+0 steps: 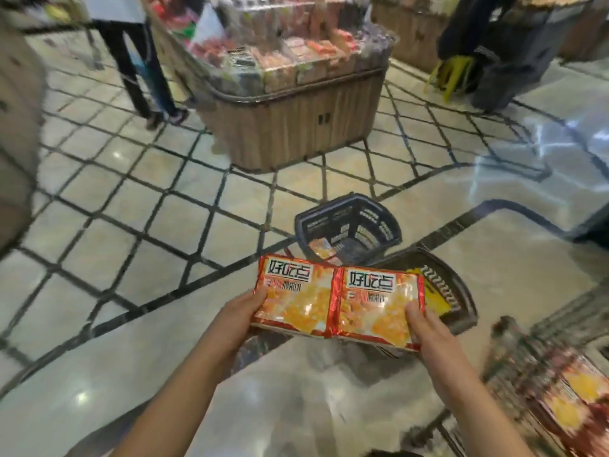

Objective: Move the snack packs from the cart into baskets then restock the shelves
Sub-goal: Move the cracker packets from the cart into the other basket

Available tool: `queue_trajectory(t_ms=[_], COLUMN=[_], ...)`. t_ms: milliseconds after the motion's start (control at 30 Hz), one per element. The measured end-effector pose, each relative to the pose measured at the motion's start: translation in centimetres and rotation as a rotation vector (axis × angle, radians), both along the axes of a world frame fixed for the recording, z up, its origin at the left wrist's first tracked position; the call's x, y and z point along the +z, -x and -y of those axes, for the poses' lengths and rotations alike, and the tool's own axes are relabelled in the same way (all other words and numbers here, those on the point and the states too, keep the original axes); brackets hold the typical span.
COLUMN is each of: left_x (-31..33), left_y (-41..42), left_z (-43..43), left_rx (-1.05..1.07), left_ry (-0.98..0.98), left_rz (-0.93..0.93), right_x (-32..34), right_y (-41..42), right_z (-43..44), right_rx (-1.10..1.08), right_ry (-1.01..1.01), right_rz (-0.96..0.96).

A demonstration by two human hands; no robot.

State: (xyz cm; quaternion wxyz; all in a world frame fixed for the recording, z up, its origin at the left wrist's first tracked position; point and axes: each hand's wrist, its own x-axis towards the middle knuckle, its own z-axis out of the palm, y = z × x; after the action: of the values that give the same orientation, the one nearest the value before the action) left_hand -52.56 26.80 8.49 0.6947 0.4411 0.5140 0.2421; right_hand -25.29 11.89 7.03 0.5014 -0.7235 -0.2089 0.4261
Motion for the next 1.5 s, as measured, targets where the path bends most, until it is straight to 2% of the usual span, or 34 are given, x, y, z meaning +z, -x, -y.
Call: queue_trajectory(t_ms=[167,400,533,667,867,1033,1133,1400,1500], left_x=[0.5,0.1,-0.2,-0.3,-0.6,-2.0,-3.4,-7.2,-8.1], left_y=[6.0,8.6,8.1,6.0,0.7,-4.3,-8.0,-19.2,-22.5], left_z=[-3.5,-10.7,-17.8,-25.7,-35.4,-41.8,-46.0,-56.4,-59.8], left_rx=[0.113,0.209,0.201,0.147,0.147,0.05,-0.088,-0.431,-0.519], left_ry=[-0.055,-0.041,-0.044,-0.054,-0.062,0.02,0.05,0.056,0.059], left_rz=[-0.034,-0.057,-0.085,-0.132,-0.115,-0.103,-0.083,-0.171,-0.174], right_x=[1.1,1.0,-0.5,-1.9,-3.0,-3.6,-4.3,-5.4,-5.9], right_y=[4.5,6.6,5.5,3.2,-0.7,-3.6,-4.8,-6.6,-6.9], right_z=[-7.7,-17.5,-24.7,-31.7,-38.9,-41.4,-42.0,-44.7,-46.7], right_rx=[0.161,0.266,0.297,0.222,0.17,0.015,-0.134,-0.568,-0.655], right_ry=[0.038,0.005,-0.009,0.01,0.051,0.072,0.084,0.135,0.171], right_rz=[0.033,-0.025,-0.094,-0.164,-0.169,-0.145,-0.125,-0.085,-0.087])
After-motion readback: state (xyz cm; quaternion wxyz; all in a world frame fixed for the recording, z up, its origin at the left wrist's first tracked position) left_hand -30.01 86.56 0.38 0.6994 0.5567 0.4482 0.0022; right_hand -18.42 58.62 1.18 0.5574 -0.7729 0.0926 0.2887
